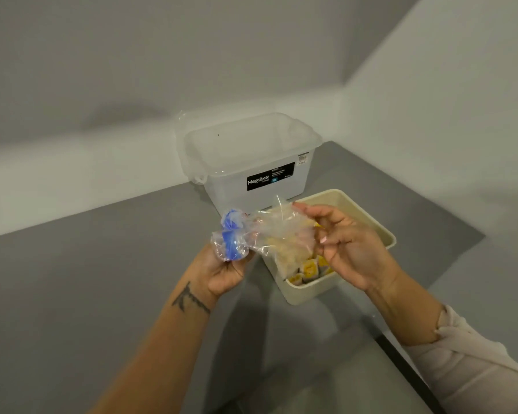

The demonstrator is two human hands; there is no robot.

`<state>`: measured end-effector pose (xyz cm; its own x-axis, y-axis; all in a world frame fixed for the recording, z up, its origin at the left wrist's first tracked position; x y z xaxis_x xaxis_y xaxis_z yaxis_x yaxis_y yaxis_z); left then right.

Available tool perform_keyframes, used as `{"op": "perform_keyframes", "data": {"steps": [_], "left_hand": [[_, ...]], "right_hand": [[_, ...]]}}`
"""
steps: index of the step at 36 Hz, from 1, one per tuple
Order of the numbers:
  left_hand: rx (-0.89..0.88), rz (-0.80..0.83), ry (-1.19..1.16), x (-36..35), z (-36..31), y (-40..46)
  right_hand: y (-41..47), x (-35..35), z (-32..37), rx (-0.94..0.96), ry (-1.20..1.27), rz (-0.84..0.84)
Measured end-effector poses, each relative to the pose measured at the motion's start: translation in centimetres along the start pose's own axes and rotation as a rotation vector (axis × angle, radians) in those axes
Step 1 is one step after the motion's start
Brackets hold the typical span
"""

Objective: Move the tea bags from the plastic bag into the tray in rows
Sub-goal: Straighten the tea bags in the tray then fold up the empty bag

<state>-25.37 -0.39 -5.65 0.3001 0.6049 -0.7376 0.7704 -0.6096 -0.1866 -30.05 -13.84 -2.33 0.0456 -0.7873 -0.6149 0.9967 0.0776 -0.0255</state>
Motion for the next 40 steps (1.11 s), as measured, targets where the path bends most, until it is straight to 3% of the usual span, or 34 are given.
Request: {"op": "perform_keyframes", "data": {"steps": [4, 8, 12, 15, 18, 21, 29, 36, 40], "left_hand": [[0.112, 0.018, -0.167, -3.3, 4.1, -1.2], [0.169, 0.005, -0.29, -5.3, 8.0, -2.1], [0.251, -0.073, -0.28, -6.8, 12.3, -4.1], [0.258, -0.23, -0.306, -7.0, 15.9, -5.9], [0.228, -0.244, -0.148, -7.9, 18.4, -7.8], [0.218, -0.269, 0.075, -7.8, 19.5, -9.8], [0.082, -0.347, 0.398, -6.1, 17.5, -13.0], [-0.215, -0.724, 0.568, -1.7, 14.4, -15.7], [-0.502, -0.966, 0.894, -0.3, 11.3, -19.4]], "right_hand": [[-2.9, 2.1, 0.9, 0.149, -0.453, -0.03], [-6.3, 2.8, 1.6, 0.213, -0.365, -0.049], [-10.0, 4.6, 3.4, 0.432, -0.36, -0.346], [-13.1, 5.7, 4.0, 0.582, -0.498, -0.55], [-15.7, 5.9, 4.1, 0.67, -0.715, -0.683], [-16.9, 5.1, 3.4, 0.687, -0.884, -0.671], [-16.8, 2.3, 1.4, 0.573, -1.174, -0.543], [-17.1, -1.0, -2.5, 0.42, -1.129, -0.402], [-17.7, -2.8, -6.1, 0.263, -1.139, -0.27]]}}
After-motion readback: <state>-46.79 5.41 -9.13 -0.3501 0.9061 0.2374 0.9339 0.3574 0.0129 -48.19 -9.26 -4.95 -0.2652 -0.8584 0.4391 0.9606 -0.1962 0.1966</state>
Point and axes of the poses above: each hand's wrist, its own y-axis towards the middle knuckle, its own x-axis out of the back of the hand, z = x × y, the point moved 9 cm from there along y, towards the middle knuckle, and after that the axes turned 8 degrees about y, right-handed, at the moved point
